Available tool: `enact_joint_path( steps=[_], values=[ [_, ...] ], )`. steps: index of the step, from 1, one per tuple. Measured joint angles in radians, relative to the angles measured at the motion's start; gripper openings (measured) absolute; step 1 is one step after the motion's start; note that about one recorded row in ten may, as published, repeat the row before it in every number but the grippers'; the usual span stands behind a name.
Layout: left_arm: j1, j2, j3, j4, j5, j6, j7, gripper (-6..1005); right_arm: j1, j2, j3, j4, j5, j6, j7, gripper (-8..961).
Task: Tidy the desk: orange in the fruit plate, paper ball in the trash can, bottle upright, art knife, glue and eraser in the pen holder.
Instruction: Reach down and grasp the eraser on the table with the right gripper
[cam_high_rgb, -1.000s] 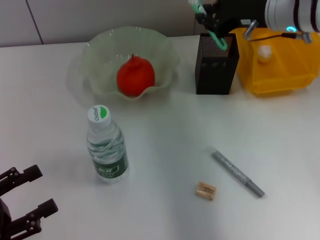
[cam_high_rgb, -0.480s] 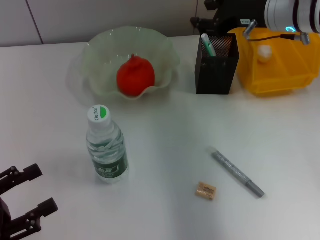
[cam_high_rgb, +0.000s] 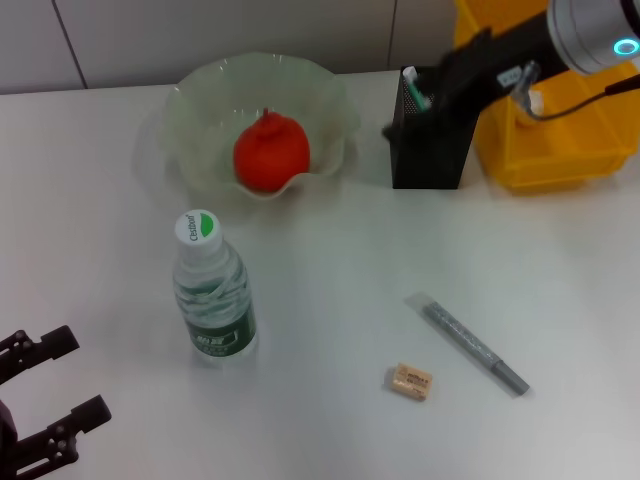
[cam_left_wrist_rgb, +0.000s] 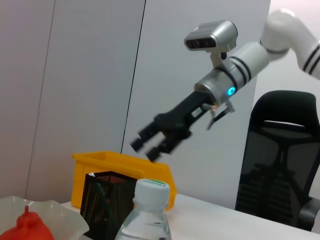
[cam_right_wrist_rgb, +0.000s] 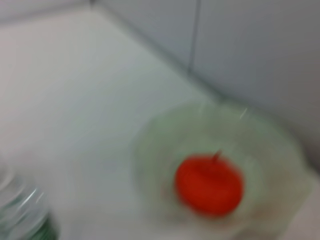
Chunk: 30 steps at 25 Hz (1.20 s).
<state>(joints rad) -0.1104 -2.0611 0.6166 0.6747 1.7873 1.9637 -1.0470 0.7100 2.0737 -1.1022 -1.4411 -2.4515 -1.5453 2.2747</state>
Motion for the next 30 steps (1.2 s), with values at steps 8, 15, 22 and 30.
enact_joint_path(
  steps=[8,15,22,30],
  values=[
    [-0.003,0.002,0.003,0.001,0.001,0.000,0.031,770,0.129,0.002,-0.153,0.021,-0.132,-0.289,0.174,737],
    [-0.003,0.004,0.005,-0.005,0.004,-0.007,0.054,770,0.178,0.012,-0.420,0.170,-0.124,-0.254,0.279,732],
    [-0.005,0.001,0.007,-0.009,0.014,-0.020,0.062,770,0.191,0.015,-0.602,0.255,-0.063,-0.164,0.339,727],
    [-0.009,0.000,0.008,-0.011,0.020,-0.024,0.062,770,0.196,0.017,-0.661,0.325,-0.020,-0.117,0.357,721]
  ],
)
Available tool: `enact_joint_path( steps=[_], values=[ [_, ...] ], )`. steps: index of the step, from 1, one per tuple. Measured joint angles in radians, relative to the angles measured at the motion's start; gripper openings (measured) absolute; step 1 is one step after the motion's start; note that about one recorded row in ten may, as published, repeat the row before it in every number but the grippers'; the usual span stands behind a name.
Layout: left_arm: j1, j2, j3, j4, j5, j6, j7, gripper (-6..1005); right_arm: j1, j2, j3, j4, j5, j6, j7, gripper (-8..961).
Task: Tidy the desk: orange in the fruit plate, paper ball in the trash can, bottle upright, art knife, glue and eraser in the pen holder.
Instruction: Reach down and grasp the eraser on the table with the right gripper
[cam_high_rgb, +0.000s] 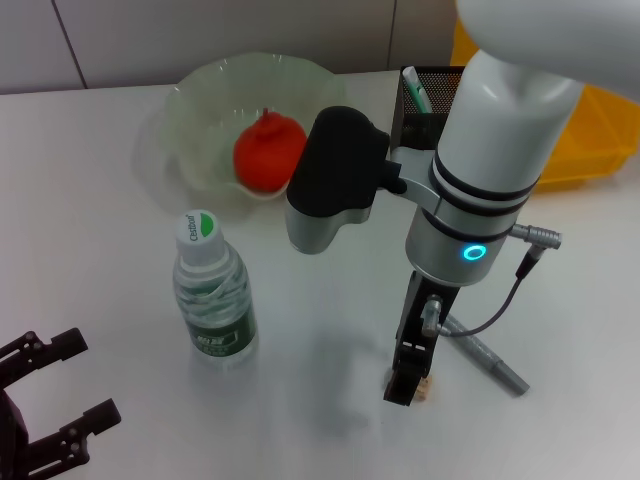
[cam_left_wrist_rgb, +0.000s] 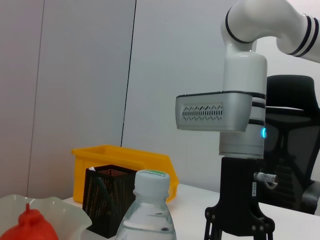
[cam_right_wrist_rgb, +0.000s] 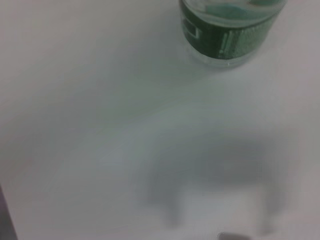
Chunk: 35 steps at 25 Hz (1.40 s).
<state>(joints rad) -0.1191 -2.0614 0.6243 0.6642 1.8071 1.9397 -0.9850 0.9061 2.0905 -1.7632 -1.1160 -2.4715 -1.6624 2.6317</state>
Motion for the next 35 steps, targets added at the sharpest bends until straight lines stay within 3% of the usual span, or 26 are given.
enact_joint_path(
  steps=[24,35],
  values=[
    [-0.004,-0.002,-0.001,-0.003,0.000,-0.014,-0.006,770,-0.005,0.000,-0.102,0.062,0.001,0.059,0.057,703],
    [-0.011,-0.004,0.000,-0.003,0.000,-0.013,-0.010,770,-0.003,0.000,-0.107,0.077,0.000,0.078,0.059,412]
  ],
)
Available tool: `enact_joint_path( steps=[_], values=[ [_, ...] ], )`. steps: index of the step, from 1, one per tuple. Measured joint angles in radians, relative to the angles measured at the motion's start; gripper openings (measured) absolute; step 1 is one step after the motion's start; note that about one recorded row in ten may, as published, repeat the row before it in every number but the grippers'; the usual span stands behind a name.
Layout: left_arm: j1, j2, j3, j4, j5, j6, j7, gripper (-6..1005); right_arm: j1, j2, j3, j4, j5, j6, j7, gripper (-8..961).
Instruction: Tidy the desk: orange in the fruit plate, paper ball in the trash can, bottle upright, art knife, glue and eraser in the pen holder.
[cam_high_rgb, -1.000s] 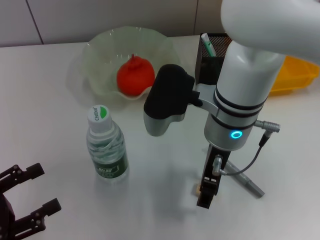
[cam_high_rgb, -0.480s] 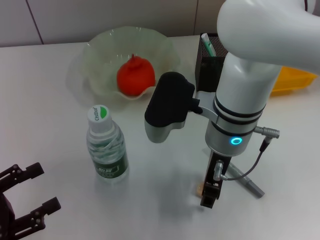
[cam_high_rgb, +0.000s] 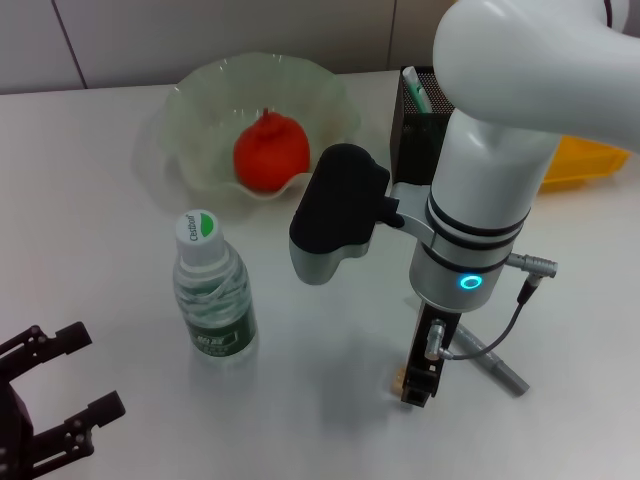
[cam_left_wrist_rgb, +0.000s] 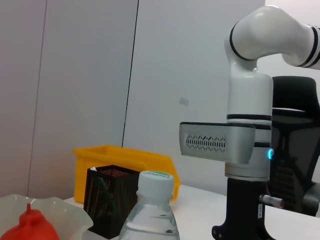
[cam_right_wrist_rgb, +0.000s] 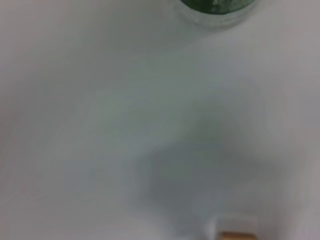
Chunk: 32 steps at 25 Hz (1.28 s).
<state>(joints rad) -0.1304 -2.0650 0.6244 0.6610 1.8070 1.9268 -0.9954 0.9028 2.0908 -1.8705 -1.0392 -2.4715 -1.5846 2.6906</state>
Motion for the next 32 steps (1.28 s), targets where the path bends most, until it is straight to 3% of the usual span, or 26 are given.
enact_joint_path(
  steps=[21,27,32],
  values=[
    [-0.006,0.000,0.000,0.000,-0.001,0.002,-0.002,770,-0.005,-0.003,-0.035,-0.038,-0.008,0.003,0.019,255],
    [-0.006,0.000,-0.001,-0.003,0.000,0.003,-0.002,770,-0.052,-0.009,0.165,-0.181,-0.156,-0.042,0.001,256],
    [-0.010,0.000,-0.003,-0.021,0.000,-0.001,0.003,770,-0.095,-0.009,0.350,-0.306,-0.297,0.009,-0.029,270]
  ],
)
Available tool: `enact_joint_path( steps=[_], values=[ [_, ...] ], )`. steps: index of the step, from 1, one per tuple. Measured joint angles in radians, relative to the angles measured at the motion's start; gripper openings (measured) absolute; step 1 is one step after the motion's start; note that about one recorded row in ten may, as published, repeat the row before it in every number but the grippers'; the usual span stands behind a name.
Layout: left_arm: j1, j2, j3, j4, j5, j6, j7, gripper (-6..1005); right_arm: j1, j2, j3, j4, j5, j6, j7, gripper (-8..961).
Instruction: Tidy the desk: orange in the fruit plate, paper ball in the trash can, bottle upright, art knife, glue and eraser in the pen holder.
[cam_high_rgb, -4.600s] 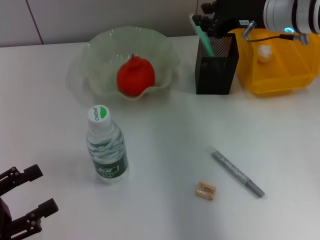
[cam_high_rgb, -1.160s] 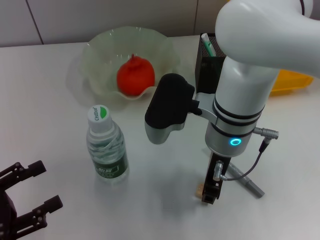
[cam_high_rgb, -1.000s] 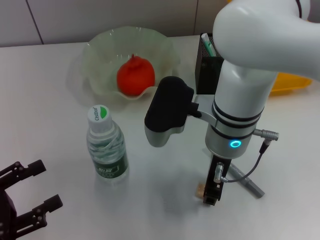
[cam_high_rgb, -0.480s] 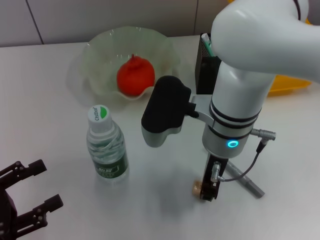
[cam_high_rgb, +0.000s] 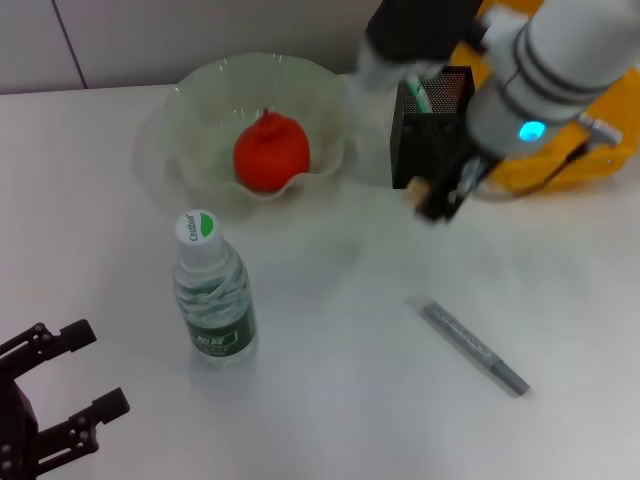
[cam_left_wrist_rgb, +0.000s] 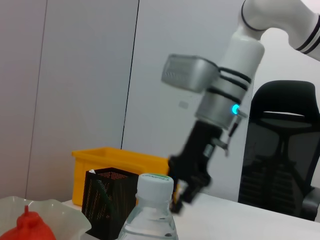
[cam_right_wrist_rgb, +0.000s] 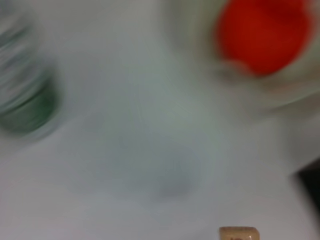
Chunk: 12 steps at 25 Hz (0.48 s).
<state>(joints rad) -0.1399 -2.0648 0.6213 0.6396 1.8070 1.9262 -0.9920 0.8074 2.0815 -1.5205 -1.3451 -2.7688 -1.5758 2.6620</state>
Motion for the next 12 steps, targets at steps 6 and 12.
enact_joint_path(
  steps=[6,12],
  values=[
    [-0.003,0.000,-0.002,-0.003,0.000,-0.001,-0.004,770,-0.045,-0.001,0.064,-0.054,-0.086,0.160,-0.017,288],
    [-0.004,0.000,-0.004,-0.003,0.000,0.002,-0.018,770,-0.062,0.000,0.072,-0.035,-0.123,0.287,-0.026,305]
  ],
)
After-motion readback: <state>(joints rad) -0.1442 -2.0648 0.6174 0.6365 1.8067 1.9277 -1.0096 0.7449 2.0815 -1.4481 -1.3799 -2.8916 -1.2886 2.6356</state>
